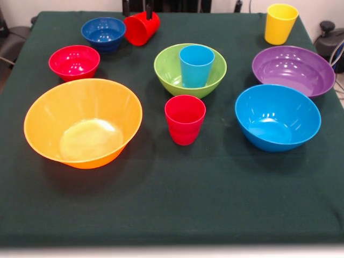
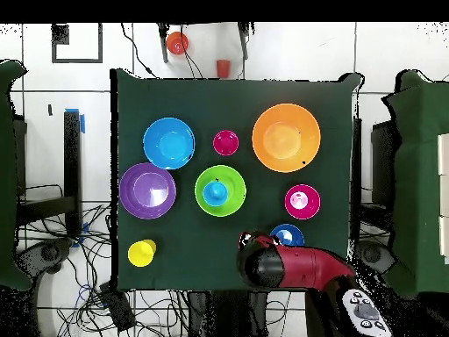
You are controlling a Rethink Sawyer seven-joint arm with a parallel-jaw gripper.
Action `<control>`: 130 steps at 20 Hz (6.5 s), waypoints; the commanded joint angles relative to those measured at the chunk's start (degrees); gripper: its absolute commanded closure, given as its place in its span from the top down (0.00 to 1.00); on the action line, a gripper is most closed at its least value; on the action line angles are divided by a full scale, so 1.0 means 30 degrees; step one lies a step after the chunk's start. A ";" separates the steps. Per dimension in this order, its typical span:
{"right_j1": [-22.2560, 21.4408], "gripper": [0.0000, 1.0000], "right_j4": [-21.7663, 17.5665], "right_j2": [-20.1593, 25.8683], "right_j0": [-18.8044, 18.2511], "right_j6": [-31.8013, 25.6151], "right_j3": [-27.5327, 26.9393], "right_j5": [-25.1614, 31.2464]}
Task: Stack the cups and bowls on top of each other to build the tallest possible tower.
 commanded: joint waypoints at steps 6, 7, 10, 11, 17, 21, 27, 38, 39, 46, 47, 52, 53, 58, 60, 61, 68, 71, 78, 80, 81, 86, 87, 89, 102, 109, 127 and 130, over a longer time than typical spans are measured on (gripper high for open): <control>0.0263 1.00 0.0379 0.2665 -0.0652 0.0194 -0.0146 0.2182; 0.0242 1.00 0.0323 0.2737 -0.0836 0.0089 -0.0145 0.2243; 0.0417 1.00 -0.0123 0.2784 -0.1341 -0.0254 -0.0160 0.2084; 0.0457 1.00 -0.0466 0.2739 -0.1646 -0.0416 -0.0013 0.1802; 0.0695 1.00 -0.1912 0.1889 -0.1985 0.0006 0.0846 -0.0058; 0.0741 1.00 -0.2580 0.2124 -0.2817 -0.0033 0.1559 -0.0642; 0.1666 1.00 -0.3633 0.2023 -0.3099 0.0055 0.0860 -0.0984; 0.3678 1.00 -0.4370 0.1018 -0.2166 0.1269 -0.0604 -0.2586; 0.3689 1.00 -0.4179 0.1427 -0.2428 0.1015 -0.0854 -0.2113; 0.5456 1.00 -0.4463 0.1574 -0.2850 0.0565 -0.2560 -0.2405; 0.5737 1.00 -0.4480 0.1540 -0.2773 0.0574 -0.2941 -0.2498; 0.5198 1.00 -0.4473 0.1899 -0.3236 0.0401 -0.2568 -0.2328; 0.4692 1.00 -0.4469 0.2283 -0.3630 0.0046 -0.2207 -0.1903; 0.3549 1.00 -0.4980 0.2708 -0.4814 -0.0860 -0.1108 -0.1026; 0.3525 1.00 -0.5190 0.2465 -0.4627 -0.0707 -0.1124 -0.1170; 0.3705 1.00 -0.5363 0.2163 -0.4485 -0.0460 -0.1175 -0.1520; 0.3822 1.00 -0.5831 0.2106 -0.4435 -0.0236 -0.1452 -0.1494; 0.3086 1.00 -0.5772 0.2316 -0.4525 -0.0370 -0.1026 -0.0927; 0.3014 1.00 -0.5688 0.1941 -0.3966 0.0338 -0.0802 -0.1280; 0.2984 1.00 -0.5744 0.1750 -0.3845 0.0412 -0.0778 -0.1316; 0.2886 1.00 -0.5739 0.1824 -0.3901 0.0298 -0.0720 -0.1166; 0.2112 1.00 -0.5388 0.2463 -0.4276 -0.0258 -0.0423 -0.0224; 0.2011 1.00 -0.5331 0.2462 -0.4229 -0.0218 -0.0373 -0.0186; 0.1922 1.00 -0.5140 0.2465 -0.4002 -0.0084 -0.0440 -0.0042; 0.0851 1.00 -0.4820 0.2134 -0.3339 0.0734 0.0506 -0.0328; 0.0232 1.00 -0.4466 0.2263 -0.3102 0.0627 0.0825 0.0222; -0.0215 1.00 -0.4068 0.1793 -0.2262 0.1305 0.1466 0.0124; -0.0096 1.00 -0.4174 0.1774 -0.2218 0.1178 0.1325 0.0136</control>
